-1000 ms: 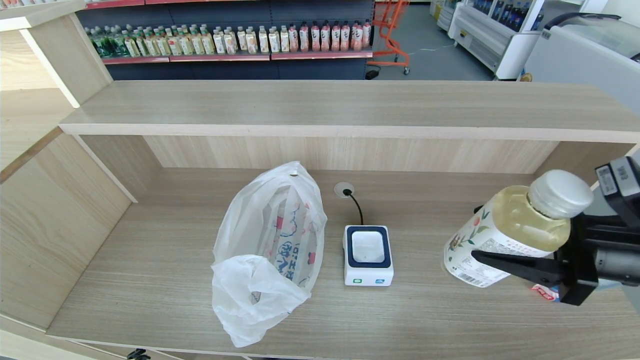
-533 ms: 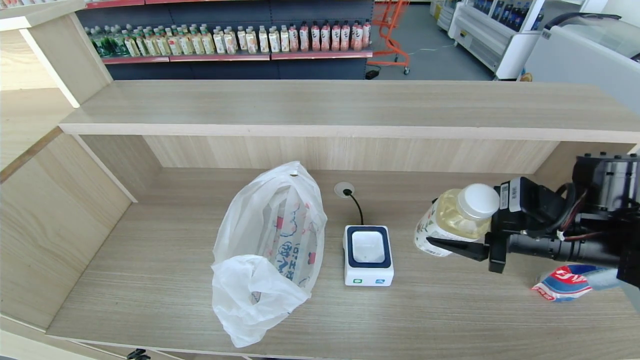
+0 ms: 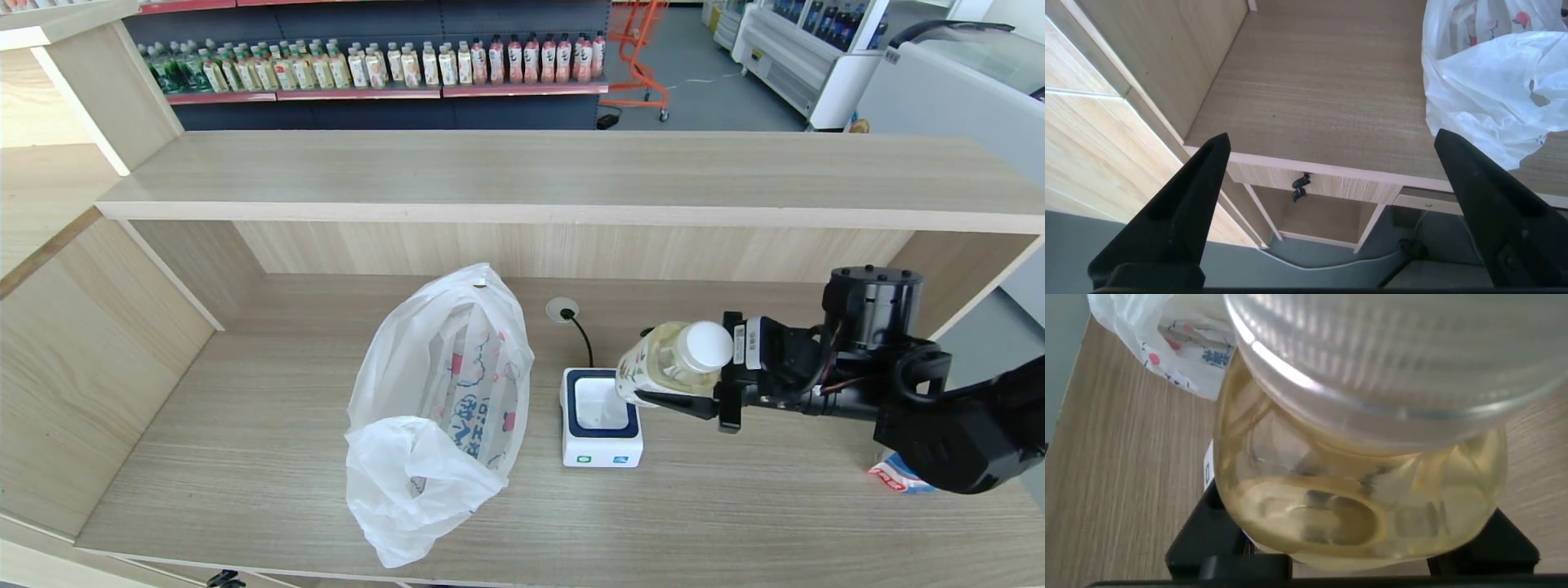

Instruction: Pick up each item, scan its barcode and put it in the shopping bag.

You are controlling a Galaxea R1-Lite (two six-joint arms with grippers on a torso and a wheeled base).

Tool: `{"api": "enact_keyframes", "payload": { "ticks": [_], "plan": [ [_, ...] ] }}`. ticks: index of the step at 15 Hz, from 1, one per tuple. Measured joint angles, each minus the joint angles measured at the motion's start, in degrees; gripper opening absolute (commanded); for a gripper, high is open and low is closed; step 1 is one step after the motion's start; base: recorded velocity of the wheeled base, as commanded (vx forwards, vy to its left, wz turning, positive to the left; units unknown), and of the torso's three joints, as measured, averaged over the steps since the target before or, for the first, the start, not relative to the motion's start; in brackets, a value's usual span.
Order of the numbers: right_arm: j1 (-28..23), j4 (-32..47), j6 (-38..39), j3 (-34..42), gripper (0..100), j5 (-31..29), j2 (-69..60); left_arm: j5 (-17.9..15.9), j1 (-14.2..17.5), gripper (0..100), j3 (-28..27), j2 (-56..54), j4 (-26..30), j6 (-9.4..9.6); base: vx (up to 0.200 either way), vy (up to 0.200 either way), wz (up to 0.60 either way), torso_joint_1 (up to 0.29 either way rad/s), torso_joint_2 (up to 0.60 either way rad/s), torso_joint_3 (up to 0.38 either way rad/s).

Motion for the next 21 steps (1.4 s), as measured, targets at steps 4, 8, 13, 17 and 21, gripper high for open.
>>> {"api": "enact_keyframes", "payload": {
  "ticks": [4, 8, 13, 17, 21],
  "plan": [
    [0.05, -1.65, -1.57, -3.11, 0, 1.54, 5.35, 0.0, 0.0, 100, 0.0, 0.0, 0.01, 0.02, 0.0, 0.0, 0.0, 0.0, 0.0, 0.0],
    [0.94, -2.02, -1.89, -7.61, 0, 2.19, 9.22, -0.02, 0.02, 100, 0.0, 0.0, 0.01, 0.0, 0.0, 0.0, 0.0, 0.0, 0.0, 0.0],
    [2.15, -1.97, -1.84, -11.43, 0, 2.39, 12.79, -0.02, 0.0, 100, 0.0, 0.0, 0.01, 0.02, 0.0, 0.0, 0.0, 0.0, 0.0, 0.0],
    [2.07, -1.83, -1.38, -12.31, 0, 2.46, 13.24, -0.02, 0.0, 100, 0.0, 0.0, 0.0, 0.02, 0.0, 0.0, 0.0, 0.0, 0.0, 0.0],
    [2.06, -1.62, 0.55, -12.4, 0, 2.28, 12.81, 0.0, 0.0, 100, 0.0, 0.0, 0.0, 0.02, 0.0, 0.0, 0.0, 0.0, 0.0, 0.0]
  ]
}}
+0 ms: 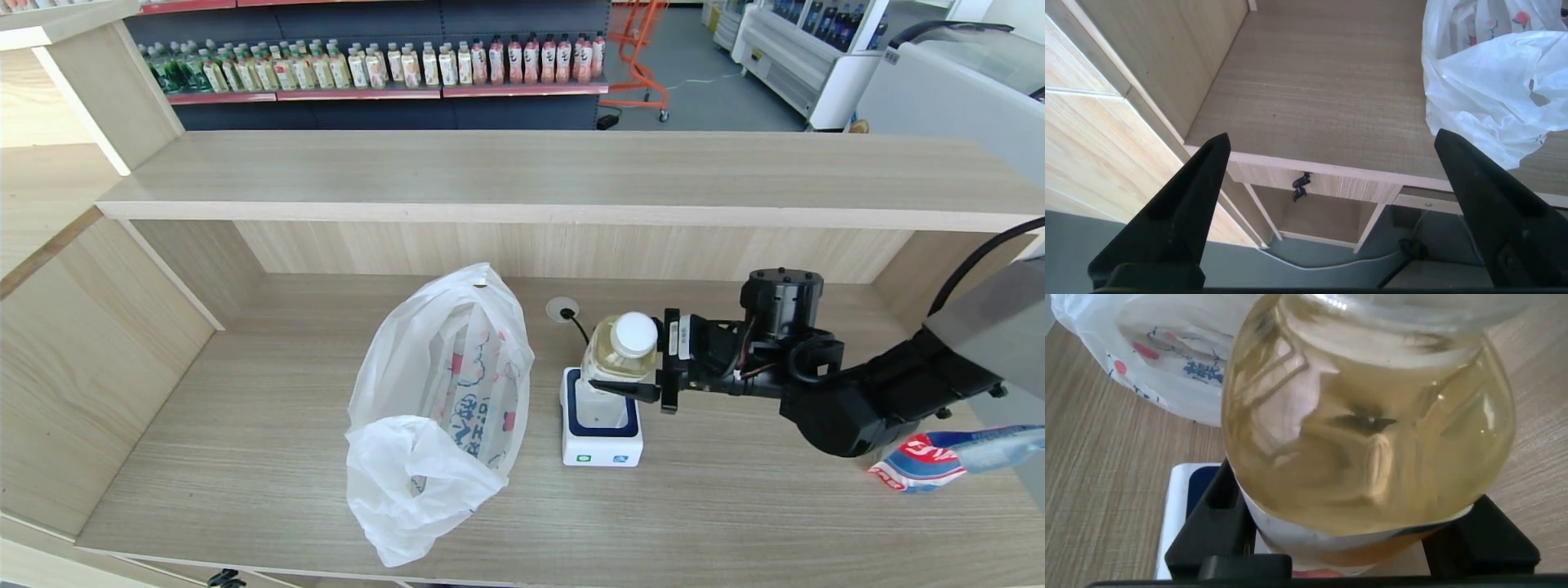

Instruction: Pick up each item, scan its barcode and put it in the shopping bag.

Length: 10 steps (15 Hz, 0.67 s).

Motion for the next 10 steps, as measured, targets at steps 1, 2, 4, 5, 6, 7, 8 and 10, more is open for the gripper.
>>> {"api": "enact_keyframes", "payload": {
  "ticks": [1, 2, 4, 5, 6, 7, 8, 10],
  "plan": [
    [-0.02, 0.17, 1.58, 0.13, 0, -0.13, -0.63, -0.02, 0.0, 100, 0.0, 0.0, 0.01, 0.0, 0.0, 0.0, 0.0, 0.0, 0.0, 0.0],
    [-0.18, 0.39, 3.55, 0.38, 0, -0.27, -1.69, 0.0, 0.0, 100, 0.0, 0.0, 0.0, 0.0, 0.0, 0.0, 0.0, 0.0, 0.0, 0.0],
    [-0.71, 0.22, 8.56, 1.24, 0, -0.22, -5.32, -0.02, 0.02, 100, 0.0, 0.0, 0.0, 0.0, 0.0, 0.0, 0.0, 0.0, 0.0, 0.0],
    [-0.96, 0.22, 11.98, 2.12, 0, -0.33, -7.77, -0.02, 0.02, 100, 0.0, 0.0, 0.0, 0.0, 0.0, 0.0, 0.0, 0.0, 0.0, 0.0],
    [-1.23, 0.2, 17.29, 3.74, 0, -1.01, -11.48, 0.0, 0.02, 100, 0.0, 0.0, 0.0, 0.0, 0.0, 0.0, 0.0, 0.0, 0.0, 0.0],
    [-1.48, 0.2, 23.86, 6.1, 0, -2.99, -15.92, -0.02, 0.02, 100, 0.0, 0.0, 0.0, 0.0, 0.0, 0.0, 0.0, 0.0, 0.0, 0.0],
    [-1.56, 0.39, 31.28, 8.62, 0, -6.16, -19.94, 0.0, 0.0, 100, 0.0, 0.0, 0.0, 0.0, 0.0, 0.0, 0.0, 0.0, 0.0, 0.0],
    [-1.07, 1.13, 47.02, 14.63, 0, -19.41, -28.27, -0.02, 0.0, 100, 0.0, 0.0, 0.0, 0.0, 0.0, 0.0, 0.0, 0.0, 0.0, 0.0]
  ]
}}
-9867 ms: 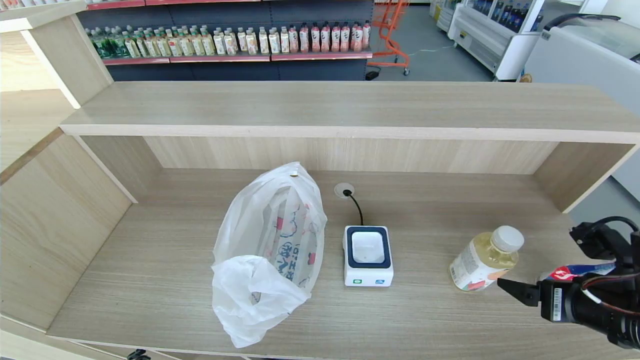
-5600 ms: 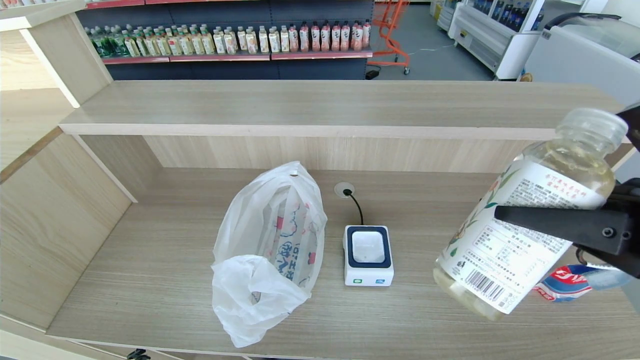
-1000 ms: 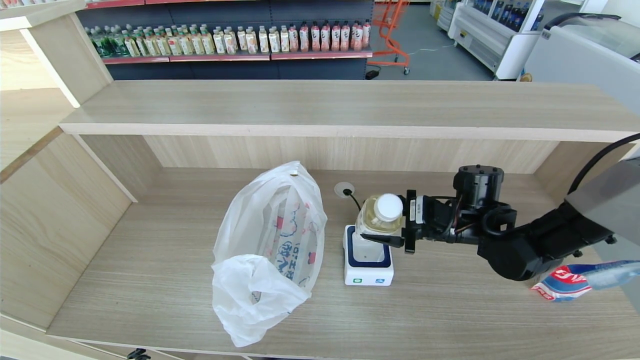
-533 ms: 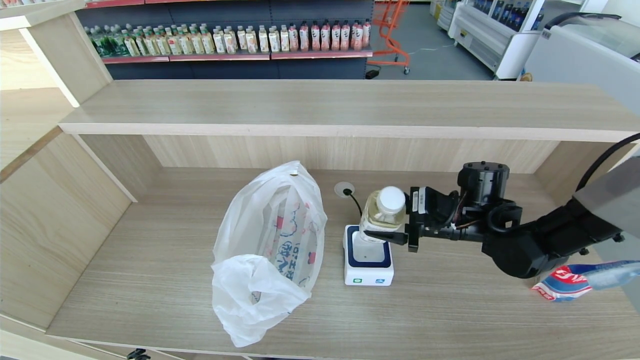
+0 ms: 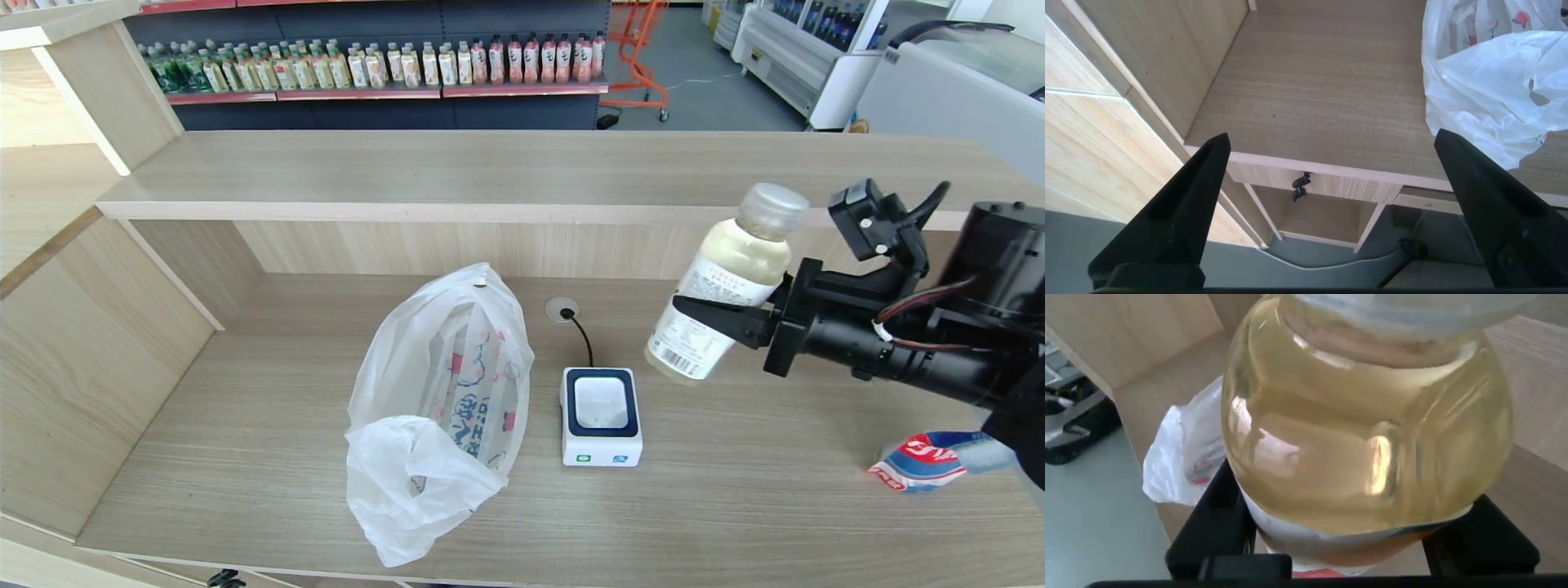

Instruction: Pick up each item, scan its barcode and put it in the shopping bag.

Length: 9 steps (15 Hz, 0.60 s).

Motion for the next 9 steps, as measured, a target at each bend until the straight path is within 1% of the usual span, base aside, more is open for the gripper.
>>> {"api": "enact_keyframes", "payload": {
  "ticks": [1, 2, 3, 5, 9],
  "plan": [
    [0.28, 0.9, 3.96, 2.77, 0, -7.69, -3.36, 0.0, 0.0, 100, 0.0, 0.0, 0.0, 0.0, 0.0, 0.0, 0.0, 0.0, 0.0, 0.0],
    [0.44, 1.85, 7.11, 4.97, 0, -13.1, -6.07, 0.02, 0.0, 100, 0.0, 0.0, 0.0, 0.0, 0.0, 0.0, 0.0, 0.0, 0.0, 0.0],
    [0.54, 3.34, 9.59, 6.81, 0, -17.25, -8.91, 0.0, 0.0, 100, 0.0, 0.0, 0.0, 0.0, 0.0, 0.0, 0.0, 0.0, 0.0, 0.0],
    [0.48, 7.17, 11.57, 9.02, 0, -20.22, -13.48, 0.0, 0.0, 100, 0.0, 0.0, 0.0, 0.0, 0.0, 0.0, 0.0, 0.0, 0.0, 0.0],
    [0.37, 9.37, 13.2, 12.98, 0, -20.44, -20.76, 0.0, 0.02, 100, 0.0, 0.0, 0.0, 0.0, 0.0, 0.0, 0.0, 0.0, 0.0, 0.0]
  ]
}}
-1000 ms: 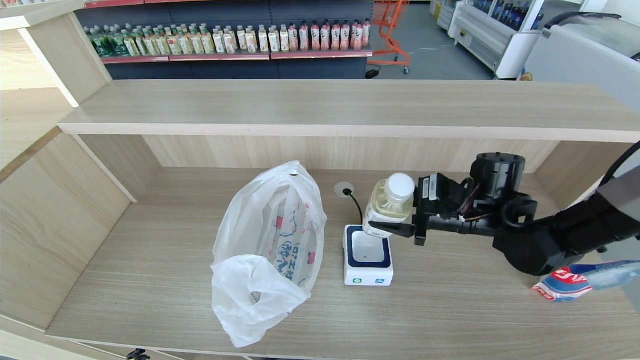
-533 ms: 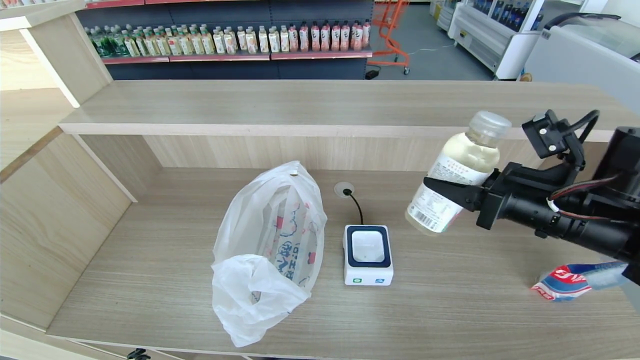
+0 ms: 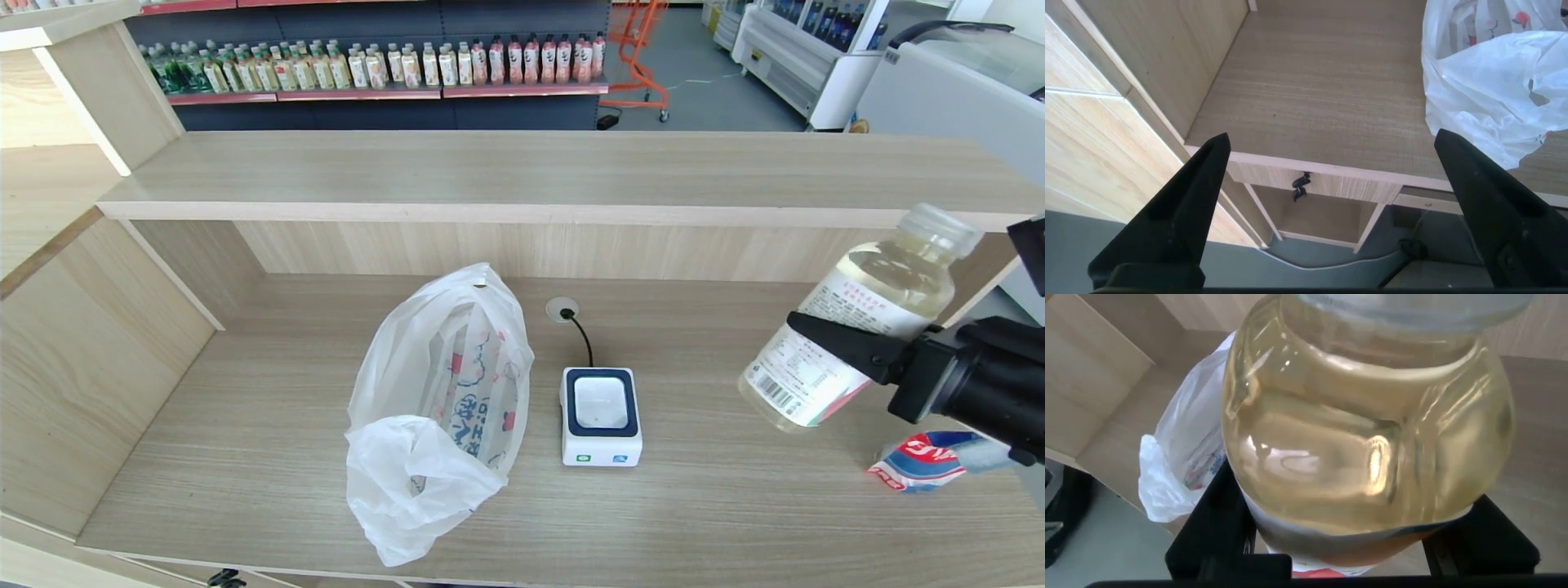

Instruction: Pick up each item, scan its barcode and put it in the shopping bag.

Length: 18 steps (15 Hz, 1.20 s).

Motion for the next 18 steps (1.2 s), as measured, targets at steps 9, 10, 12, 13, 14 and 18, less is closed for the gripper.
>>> {"api": "enact_keyframes", "payload": {
  "ticks": [9, 10, 12, 13, 14, 18],
  "plan": [
    [-0.91, 4.52, 6.03, 3.43, 0, 0.51, -7.28, 0.0, -0.02, 100, 0.0, 0.0, 0.01, -0.02, -0.067, 0.022, 0.0, 0.005, 0.0, 0.001],
    [-1.05, 4.63, 6.63, 2.99, 0, 0.55, -7.02, 0.02, -0.02, 100, 0.0, 0.0, 0.0, -0.02, 0.0, 0.2, 0.0, 0.022, 0.01, 0.002],
    [-0.94, 4.63, 7.81, 1.94, 0, 0.9, -6.21, 0.02, 0.02, 100, 0.0, 0.0, 0.0, -0.05, 0.0, 0.2, 0.0, -0.002, 0.0, 0.005],
    [-1.02, 4.14, 8.44, 1.17, 0, 0.76, -5.68, 0.02, 0.07, 100, 0.0, 0.0, 0.0, -0.07, 0.0, 0.2, 0.0, 0.027, 0.02, 0.002],
    [-0.99, 4.96, 8.77, 0.87, 0, 0.77, -4.9, 0.02, -0.04, 100, 0.0, 0.0, 0.01, -0.13, 0.0, 0.2, 0.0, 0.022, 0.01, -0.002],
    [-0.67, 4.39, 8.94, -2.04, 0, 0.87, -0.68, 0.0, -0.02, 100, 0.0, 0.0, 0.01, -0.24, 0.0, 0.2, 0.0, 0.0, 0.0, 0.005]
  ]
}}
